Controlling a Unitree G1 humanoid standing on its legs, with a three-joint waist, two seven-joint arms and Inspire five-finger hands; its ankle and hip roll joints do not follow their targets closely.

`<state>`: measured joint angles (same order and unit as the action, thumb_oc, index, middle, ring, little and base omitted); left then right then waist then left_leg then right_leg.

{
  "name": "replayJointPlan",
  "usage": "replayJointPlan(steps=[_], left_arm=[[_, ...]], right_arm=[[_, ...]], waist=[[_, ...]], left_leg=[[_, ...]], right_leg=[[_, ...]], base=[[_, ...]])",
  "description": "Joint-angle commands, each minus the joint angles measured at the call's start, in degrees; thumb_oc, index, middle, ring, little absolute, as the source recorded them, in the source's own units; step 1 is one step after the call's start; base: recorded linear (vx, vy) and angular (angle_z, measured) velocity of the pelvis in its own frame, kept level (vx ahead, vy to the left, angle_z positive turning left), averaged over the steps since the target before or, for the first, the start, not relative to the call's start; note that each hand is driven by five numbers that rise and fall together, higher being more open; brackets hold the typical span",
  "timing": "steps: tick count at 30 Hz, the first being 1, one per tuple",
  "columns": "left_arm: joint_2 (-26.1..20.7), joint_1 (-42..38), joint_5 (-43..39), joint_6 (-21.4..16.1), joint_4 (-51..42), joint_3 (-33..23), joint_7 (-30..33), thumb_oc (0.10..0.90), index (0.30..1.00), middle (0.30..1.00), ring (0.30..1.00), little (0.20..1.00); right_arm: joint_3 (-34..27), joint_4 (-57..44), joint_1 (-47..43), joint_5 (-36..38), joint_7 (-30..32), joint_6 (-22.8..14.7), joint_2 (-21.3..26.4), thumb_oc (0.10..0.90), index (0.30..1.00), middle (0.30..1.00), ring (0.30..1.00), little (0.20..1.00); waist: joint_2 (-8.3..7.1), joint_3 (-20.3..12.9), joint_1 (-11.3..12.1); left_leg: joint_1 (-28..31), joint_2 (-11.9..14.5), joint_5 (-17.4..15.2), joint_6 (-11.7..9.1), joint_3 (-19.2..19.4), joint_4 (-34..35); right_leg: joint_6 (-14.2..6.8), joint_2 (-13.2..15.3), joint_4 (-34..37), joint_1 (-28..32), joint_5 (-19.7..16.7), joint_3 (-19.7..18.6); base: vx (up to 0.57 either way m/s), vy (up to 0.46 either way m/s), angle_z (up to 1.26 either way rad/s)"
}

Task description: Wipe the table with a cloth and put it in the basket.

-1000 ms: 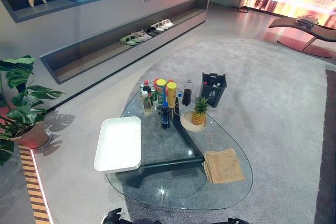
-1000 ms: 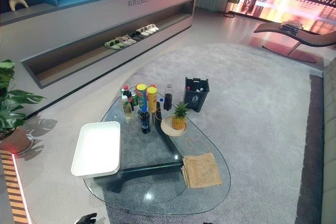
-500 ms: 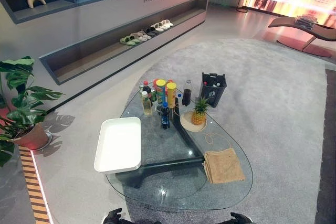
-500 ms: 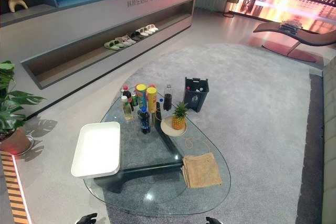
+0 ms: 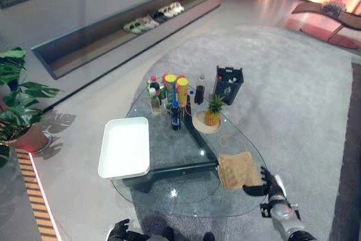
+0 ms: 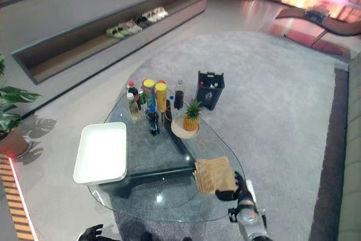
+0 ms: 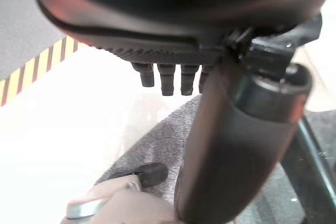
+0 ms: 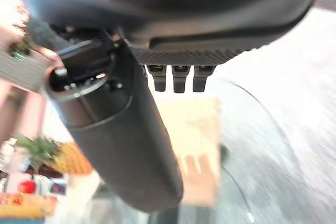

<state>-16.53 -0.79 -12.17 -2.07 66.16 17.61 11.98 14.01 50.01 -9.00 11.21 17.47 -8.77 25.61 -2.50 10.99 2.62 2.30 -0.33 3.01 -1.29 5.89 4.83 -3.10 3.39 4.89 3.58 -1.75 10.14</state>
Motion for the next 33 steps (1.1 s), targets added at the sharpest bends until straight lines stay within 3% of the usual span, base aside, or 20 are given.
replayJointPlan(steps=[1,2,5,10,18,33], left_arm=[[-1.04,-4.45,-1.14,-2.72,0.62,1.95,0.77,0.8,0.9,0.9,0.9,0.9],[-0.83,-5.03,-1.53,-2.8,0.49,2.25,1.06,0.8,0.9,0.9,0.9,0.9],[-0.43,-5.88,-3.15,-3.66,-0.99,2.67,2.43,0.8,0.9,0.9,0.9,0.9],[-0.73,-6.02,-5.5,-5.84,-2.72,2.3,3.35,0.8,0.9,0.9,0.9,0.9],[-1.68,-9.95,-6.17,-8.52,-7.01,3.9,4.74,0.8,0.9,0.9,0.9,0.9],[-2.4,-12.02,-7.92,-8.64,-17.0,7.35,6.05,0.8,0.9,0.9,0.9,0.9]], right_arm=[[-0.81,-8.88,-8.5,-1.0,6.23,-2.75,5.61,0.8,0.9,0.9,0.9,0.9],[-0.54,-10.95,-9.96,1.18,8.01,-0.59,5.56,0.8,0.9,0.9,0.9,0.9],[-0.63,-20.57,-11.57,-2.66,16.57,7.03,5.94,0.8,0.9,0.9,0.9,0.9],[-2.65,-30.14,-11.4,-7.65,23.04,12.38,6.8,0.8,0.9,0.9,0.9,0.9],[-3.24,-31.91,-17.87,-4.72,27.49,12.39,8.22,0.8,0.9,0.9,0.9,0.9],[-3.02,-28.39,-29.33,0.87,33.55,14.43,12.5,0.8,0.9,0.9,0.9,0.9]], waist=[[0.27,4.69,-1.29],[0.57,5.72,-1.57],[1.49,9.29,-3.0],[2.19,13.1,-4.25],[3.51,18.78,-3.79],[5.51,18.81,-1.7]], left_leg=[[-3.09,3.59,-6.34,-1.26,1.13,-8.01],[-4.44,3.36,-6.29,-1.26,1.08,-8.95],[-9.0,2.71,-6.3,-1.22,1.53,-12.43],[-13.74,2.35,-6.58,-0.8,1.78,-16.25],[-21.72,1.1,-6.39,-0.53,1.28,-20.15],[-36.49,-0.75,-6.28,-0.06,0.27,-24.75]], right_leg=[[-3.4,3.19,-6.67,-5.05,1.93,0.27],[-3.07,3.2,-7.71,-6.44,2.09,0.28],[-2.32,3.14,-11.25,-11.31,2.61,-0.53],[-1.71,3.0,-15.23,-16.58,3.18,-1.47],[-1.3,3.2,-19.39,-24.59,3.21,-1.41],[-0.94,3.33,-24.41,-39.45,2.7,-1.53]], base=[[-0.13,0.021,-0.02],[-0.13,0.037,0.0],[-0.14,0.075,-0.04],[-0.08,0.062,-0.12],[-0.06,0.037,-0.06],[0.0,0.012,0.01]])
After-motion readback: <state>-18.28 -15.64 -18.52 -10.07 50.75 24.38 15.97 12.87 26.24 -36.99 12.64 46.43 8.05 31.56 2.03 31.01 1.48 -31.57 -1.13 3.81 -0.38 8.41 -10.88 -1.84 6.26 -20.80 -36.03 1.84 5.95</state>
